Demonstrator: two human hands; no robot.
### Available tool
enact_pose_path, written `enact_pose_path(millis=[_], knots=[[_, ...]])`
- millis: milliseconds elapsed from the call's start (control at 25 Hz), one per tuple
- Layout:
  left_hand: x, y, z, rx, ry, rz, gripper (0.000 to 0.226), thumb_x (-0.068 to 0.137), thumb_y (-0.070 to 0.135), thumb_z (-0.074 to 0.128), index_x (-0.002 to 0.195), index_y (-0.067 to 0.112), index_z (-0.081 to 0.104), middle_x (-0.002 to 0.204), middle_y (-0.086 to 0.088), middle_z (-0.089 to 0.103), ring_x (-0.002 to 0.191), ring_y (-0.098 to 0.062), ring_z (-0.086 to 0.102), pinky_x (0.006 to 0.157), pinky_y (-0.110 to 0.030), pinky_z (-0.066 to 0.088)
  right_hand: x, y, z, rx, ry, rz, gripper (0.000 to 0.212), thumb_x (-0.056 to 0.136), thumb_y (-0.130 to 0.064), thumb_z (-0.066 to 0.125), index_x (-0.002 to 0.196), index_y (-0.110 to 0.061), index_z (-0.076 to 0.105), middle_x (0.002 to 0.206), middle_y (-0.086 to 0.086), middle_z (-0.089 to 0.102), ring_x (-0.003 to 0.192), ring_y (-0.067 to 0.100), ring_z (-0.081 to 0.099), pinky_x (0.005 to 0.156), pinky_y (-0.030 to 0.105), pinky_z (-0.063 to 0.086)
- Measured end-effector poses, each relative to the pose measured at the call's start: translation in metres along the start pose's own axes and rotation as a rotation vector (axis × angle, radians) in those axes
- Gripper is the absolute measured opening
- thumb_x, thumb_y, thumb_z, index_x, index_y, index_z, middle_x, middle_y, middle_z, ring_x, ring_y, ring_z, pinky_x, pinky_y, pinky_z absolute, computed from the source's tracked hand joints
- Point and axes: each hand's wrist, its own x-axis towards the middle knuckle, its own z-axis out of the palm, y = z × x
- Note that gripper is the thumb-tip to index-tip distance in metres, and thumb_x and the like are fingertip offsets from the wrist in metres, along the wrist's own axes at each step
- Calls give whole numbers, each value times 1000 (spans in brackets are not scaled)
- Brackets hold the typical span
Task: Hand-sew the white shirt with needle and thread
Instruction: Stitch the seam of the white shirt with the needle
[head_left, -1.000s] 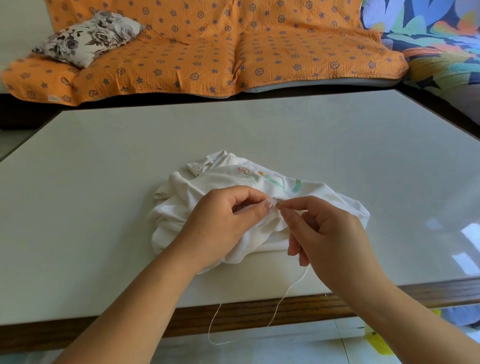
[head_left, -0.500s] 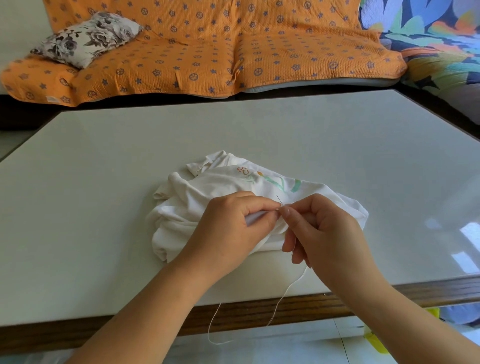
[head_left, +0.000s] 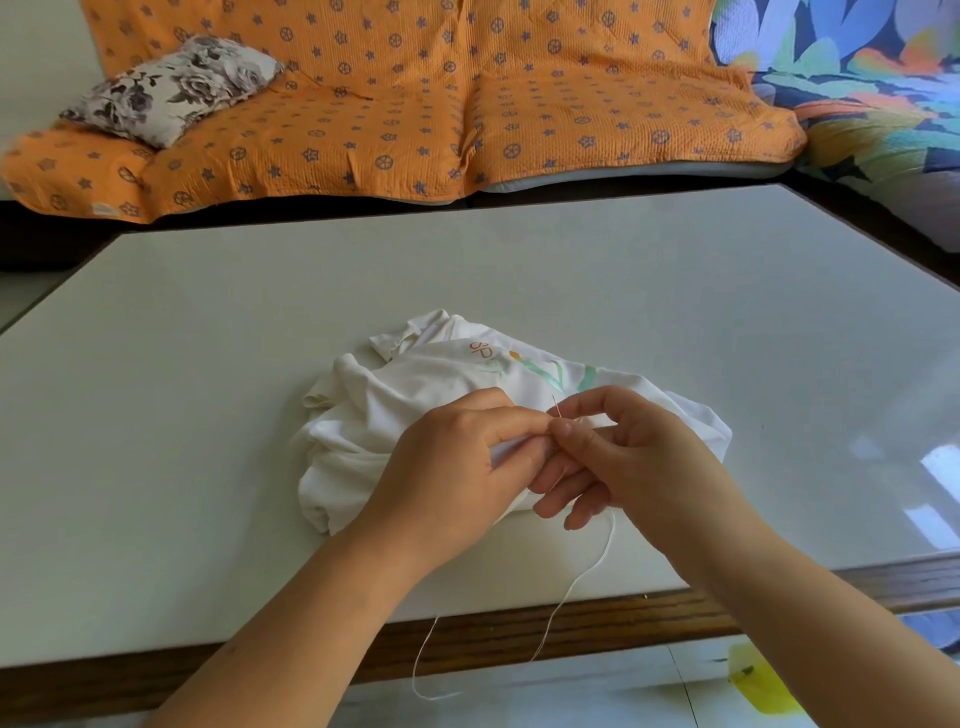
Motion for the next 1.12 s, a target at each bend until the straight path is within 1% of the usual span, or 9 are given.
enact_pose_path(millis=[240, 400, 480, 600, 680, 760, 840, 1000, 1120], knots=[[1, -3, 1, -15, -5, 1, 31, 88, 50, 49, 106, 37, 70, 87, 17, 64, 84, -5, 64, 72, -35, 55, 1, -7, -2, -57, 83, 31, 15, 101, -22, 47, 96, -10, 53, 68, 13, 73, 64, 30, 71, 52, 34, 55], [0, -5, 1, -10, 22, -8, 27, 88, 45, 55, 103, 33, 75, 89, 17, 66, 86, -3, 64, 74, -31, 55, 4, -7, -6, -224, 232, -96, 13, 102, -24, 44, 94, -16, 52, 71, 3, 73, 57, 18, 67, 45, 23, 48], [0, -6, 2, -16, 26, -20, 25, 88, 44, 58, 102, 33, 76, 88, 18, 66, 86, -3, 64, 74, -30, 54, 7, -8, -11, -214, 292, -113, 15, 101, -23, 45, 93, -14, 54, 76, -1, 73, 56, 18, 63, 44, 21, 46], [1, -7, 4, -67, 49, -45, 25, 86, 46, 60, 102, 35, 75, 88, 17, 67, 87, -3, 65, 76, -30, 54, 10, -17, -18, 273, 170, -11, 20, 103, -20, 42, 93, -5, 52, 83, 9, 75, 51, 20, 62, 42, 24, 46], [1, -8, 4, -131, 41, -89, 22, 85, 45, 63, 103, 38, 73, 90, 18, 68, 91, -3, 66, 81, -30, 54, 11, -24, -21, 571, 82, 75, 24, 103, -15, 40, 86, -3, 52, 74, 14, 73, 52, 19, 67, 42, 22, 51], [2, -7, 2, -165, 18, -118, 14, 88, 36, 69, 99, 39, 76, 90, 19, 68, 92, -2, 65, 84, -25, 52, 16, -25, -24, 749, 74, 100, 29, 103, -12, 40, 79, -3, 54, 62, 12, 66, 60, 22, 72, 50, 24, 57], [2, -6, 1, -200, -4, -138, 15, 88, 29, 70, 98, 39, 76, 88, 20, 67, 90, -1, 64, 83, -18, 50, 21, -23, -27, 819, 76, 59, 25, 102, -9, 40, 82, -5, 53, 60, 10, 61, 70, 26, 73, 60, 27, 59], [1, -3, -2, -289, -60, -191, 17, 88, 27, 70, 95, 42, 75, 88, 15, 67, 91, -2, 64, 87, -19, 50, 29, -18, -35, 610, 197, -108, 10, 100, -7, 46, 94, -10, 54, 63, 8, 63, 86, 29, 72, 83, 37, 59], [1, -2, -4, -338, -107, -220, 18, 88, 25, 71, 93, 41, 76, 91, 11, 68, 94, -2, 65, 94, -24, 51, 33, -14, -44, 152, 435, -277, 11, 99, -20, 52, 92, -27, 57, 72, 1, 72, 93, 25, 71, 96, 44, 52]])
